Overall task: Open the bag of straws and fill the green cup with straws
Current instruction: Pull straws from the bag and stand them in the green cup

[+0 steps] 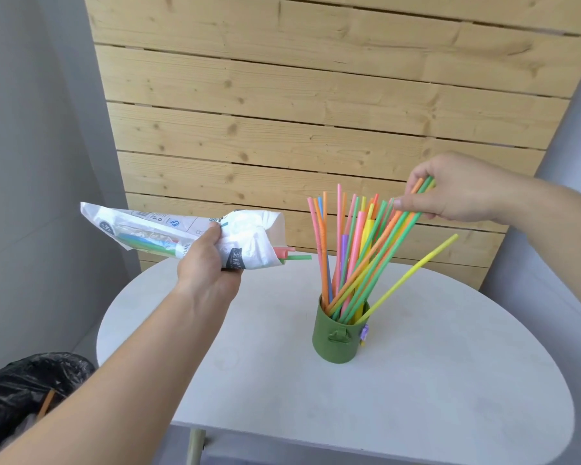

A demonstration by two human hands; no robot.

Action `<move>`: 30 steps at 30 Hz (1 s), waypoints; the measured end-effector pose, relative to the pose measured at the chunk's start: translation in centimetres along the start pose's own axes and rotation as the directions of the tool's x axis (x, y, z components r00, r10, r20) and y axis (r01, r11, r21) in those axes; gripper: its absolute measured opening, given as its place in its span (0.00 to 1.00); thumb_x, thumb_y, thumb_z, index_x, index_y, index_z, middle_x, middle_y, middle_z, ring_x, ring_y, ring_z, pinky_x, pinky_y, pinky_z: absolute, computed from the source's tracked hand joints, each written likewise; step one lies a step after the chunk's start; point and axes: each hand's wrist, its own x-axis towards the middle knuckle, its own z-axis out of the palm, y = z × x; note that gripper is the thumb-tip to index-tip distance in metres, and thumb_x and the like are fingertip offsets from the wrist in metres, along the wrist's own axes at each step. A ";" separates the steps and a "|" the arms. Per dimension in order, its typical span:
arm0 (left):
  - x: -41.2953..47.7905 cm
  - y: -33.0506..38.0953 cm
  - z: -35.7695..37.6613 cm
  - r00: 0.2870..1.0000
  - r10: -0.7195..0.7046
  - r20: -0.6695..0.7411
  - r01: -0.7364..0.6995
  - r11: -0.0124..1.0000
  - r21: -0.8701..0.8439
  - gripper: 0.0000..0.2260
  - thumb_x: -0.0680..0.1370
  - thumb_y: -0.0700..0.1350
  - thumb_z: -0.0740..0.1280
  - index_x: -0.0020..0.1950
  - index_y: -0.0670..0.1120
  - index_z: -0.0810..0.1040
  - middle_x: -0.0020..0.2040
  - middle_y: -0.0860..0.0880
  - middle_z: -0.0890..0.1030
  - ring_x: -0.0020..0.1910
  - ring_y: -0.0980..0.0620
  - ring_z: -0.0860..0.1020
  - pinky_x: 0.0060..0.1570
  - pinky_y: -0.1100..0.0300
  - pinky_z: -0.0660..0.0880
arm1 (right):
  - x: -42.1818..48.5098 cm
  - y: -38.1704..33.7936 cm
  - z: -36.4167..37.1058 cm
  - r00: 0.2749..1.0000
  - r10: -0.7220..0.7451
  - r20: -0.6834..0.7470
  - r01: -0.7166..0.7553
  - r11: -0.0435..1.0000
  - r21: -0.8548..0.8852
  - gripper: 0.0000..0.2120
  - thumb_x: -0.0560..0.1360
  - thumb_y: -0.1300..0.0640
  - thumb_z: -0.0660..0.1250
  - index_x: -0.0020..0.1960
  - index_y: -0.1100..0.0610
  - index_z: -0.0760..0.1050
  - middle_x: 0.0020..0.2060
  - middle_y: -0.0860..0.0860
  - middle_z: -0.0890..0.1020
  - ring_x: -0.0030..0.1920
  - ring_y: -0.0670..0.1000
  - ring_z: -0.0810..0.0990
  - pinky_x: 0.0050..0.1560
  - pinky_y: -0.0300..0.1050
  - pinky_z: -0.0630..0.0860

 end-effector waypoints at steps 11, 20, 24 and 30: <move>-0.6 0.1 0.6 1.000 0.000 0.011 0.000 1.000 -0.001 0.17 0.82 0.40 0.72 0.71 0.42 0.77 0.59 0.45 0.87 0.50 0.48 0.88 0.39 0.49 0.87 | 1.5 -2.4 5.0 0.952 -0.227 -0.205 0.152 0.933 -0.327 0.17 0.76 0.37 0.62 0.47 0.51 0.74 0.41 0.49 0.76 0.44 0.56 0.75 0.40 0.48 0.71; -0.9 0.1 0.7 1.000 -0.005 0.024 0.005 1.000 0.006 0.16 0.82 0.39 0.71 0.70 0.41 0.78 0.59 0.45 0.87 0.50 0.48 0.88 0.42 0.48 0.86 | 1.9 -1.7 7.8 0.903 -0.368 -0.221 0.194 0.808 -0.556 0.25 0.79 0.37 0.53 0.62 0.52 0.78 0.56 0.52 0.74 0.60 0.57 0.68 0.59 0.54 0.65; -1.1 0.1 0.8 1.000 -0.003 0.025 0.003 1.000 0.016 0.16 0.82 0.39 0.71 0.70 0.40 0.77 0.59 0.45 0.87 0.49 0.48 0.88 0.41 0.48 0.87 | 2.0 -2.0 7.9 0.919 -0.346 -0.186 0.181 0.792 -0.583 0.28 0.79 0.35 0.49 0.65 0.51 0.76 0.60 0.51 0.75 0.62 0.56 0.66 0.58 0.53 0.61; -1.2 0.2 0.8 1.000 0.000 0.018 0.000 1.000 0.008 0.16 0.82 0.39 0.71 0.70 0.41 0.78 0.58 0.45 0.87 0.52 0.48 0.88 0.43 0.47 0.86 | 1.4 -2.6 6.8 0.858 -0.332 -0.392 0.156 0.895 -0.417 0.29 0.77 0.35 0.57 0.72 0.50 0.68 0.67 0.51 0.75 0.68 0.58 0.66 0.62 0.54 0.60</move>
